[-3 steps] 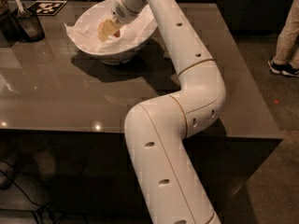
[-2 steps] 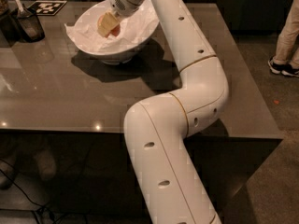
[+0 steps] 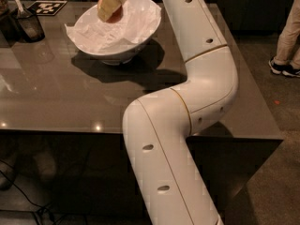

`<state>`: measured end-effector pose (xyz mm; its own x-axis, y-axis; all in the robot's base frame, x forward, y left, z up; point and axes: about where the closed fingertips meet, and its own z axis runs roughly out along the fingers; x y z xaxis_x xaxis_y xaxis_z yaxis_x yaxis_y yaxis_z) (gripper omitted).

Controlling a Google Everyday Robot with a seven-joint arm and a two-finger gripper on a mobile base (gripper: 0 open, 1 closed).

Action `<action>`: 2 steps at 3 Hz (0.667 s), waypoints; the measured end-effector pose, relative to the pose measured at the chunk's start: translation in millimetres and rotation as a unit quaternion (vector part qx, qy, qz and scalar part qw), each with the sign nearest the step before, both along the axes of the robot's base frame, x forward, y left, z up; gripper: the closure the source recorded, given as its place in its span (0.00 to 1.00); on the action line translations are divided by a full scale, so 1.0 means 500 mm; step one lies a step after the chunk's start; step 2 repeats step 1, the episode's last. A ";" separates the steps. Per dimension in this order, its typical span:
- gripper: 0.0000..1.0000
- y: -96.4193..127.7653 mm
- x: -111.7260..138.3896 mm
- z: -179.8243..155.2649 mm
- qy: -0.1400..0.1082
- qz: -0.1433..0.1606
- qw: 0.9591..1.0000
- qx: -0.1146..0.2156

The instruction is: Pick apple from white bowl

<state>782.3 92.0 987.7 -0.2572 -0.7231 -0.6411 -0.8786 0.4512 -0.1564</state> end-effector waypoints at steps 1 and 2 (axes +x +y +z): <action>1.00 0.000 0.000 0.000 0.000 0.000 1.000 0.000; 1.00 0.000 0.000 0.000 0.000 0.000 1.000 0.000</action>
Offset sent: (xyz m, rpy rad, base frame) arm 0.0000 0.0000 0.0000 0.0000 0.0000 0.0000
